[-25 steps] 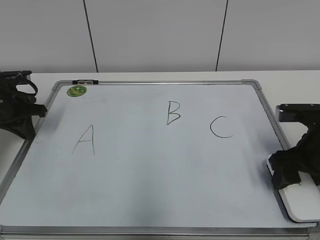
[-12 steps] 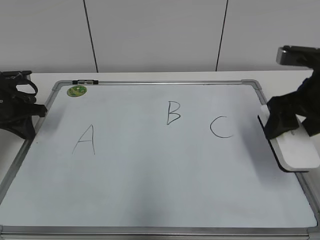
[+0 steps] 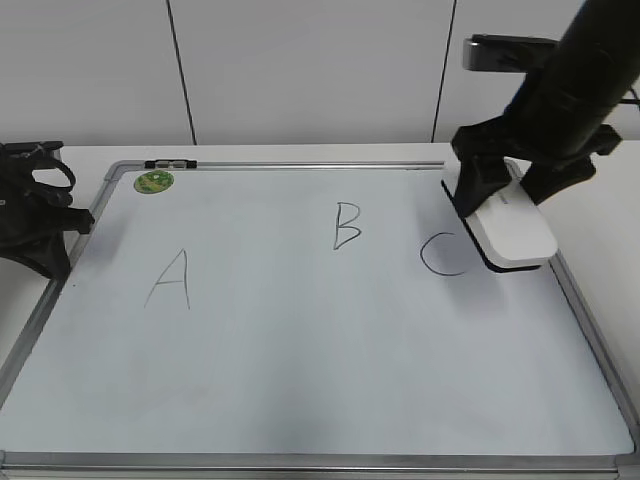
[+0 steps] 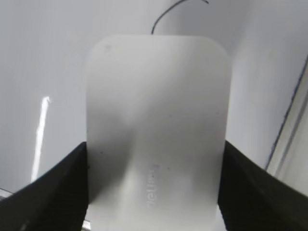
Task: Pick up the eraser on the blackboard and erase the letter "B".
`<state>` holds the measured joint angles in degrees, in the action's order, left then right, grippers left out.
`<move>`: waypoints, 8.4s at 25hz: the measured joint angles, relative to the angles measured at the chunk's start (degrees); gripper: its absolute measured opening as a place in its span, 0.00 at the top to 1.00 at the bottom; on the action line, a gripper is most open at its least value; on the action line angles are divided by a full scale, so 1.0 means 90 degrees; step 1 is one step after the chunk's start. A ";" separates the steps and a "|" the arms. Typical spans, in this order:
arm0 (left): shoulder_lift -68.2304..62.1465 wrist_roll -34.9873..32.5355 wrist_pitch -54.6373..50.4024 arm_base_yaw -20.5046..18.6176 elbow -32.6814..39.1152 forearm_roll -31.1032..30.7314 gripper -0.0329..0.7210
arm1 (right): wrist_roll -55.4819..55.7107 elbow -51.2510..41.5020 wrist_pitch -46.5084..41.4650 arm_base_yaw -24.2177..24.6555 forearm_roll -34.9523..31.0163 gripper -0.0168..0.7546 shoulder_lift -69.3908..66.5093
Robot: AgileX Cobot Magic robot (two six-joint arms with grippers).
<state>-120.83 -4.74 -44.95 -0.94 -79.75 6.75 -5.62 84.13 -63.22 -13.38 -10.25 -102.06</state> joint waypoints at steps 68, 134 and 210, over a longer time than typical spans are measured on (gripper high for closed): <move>0.0000 0.0000 0.0028 0.0000 -0.0004 0.0107 0.87 | -0.0755 0.6494 -0.0720 -0.1326 0.0225 0.28 -0.5409; -0.0003 -0.0011 0.0067 -0.0006 -0.0004 0.0248 0.85 | 0.0547 -0.0681 0.2367 0.1114 0.0674 0.28 -0.1344; 1.0550 0.0040 -0.2961 0.0357 0.4749 0.0193 0.39 | 0.0210 -0.4628 -0.0935 0.1114 0.1179 0.21 0.8868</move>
<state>-25.88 -4.38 -71.60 2.28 -37.02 8.49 -3.73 42.47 -71.64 -3.36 0.36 -22.25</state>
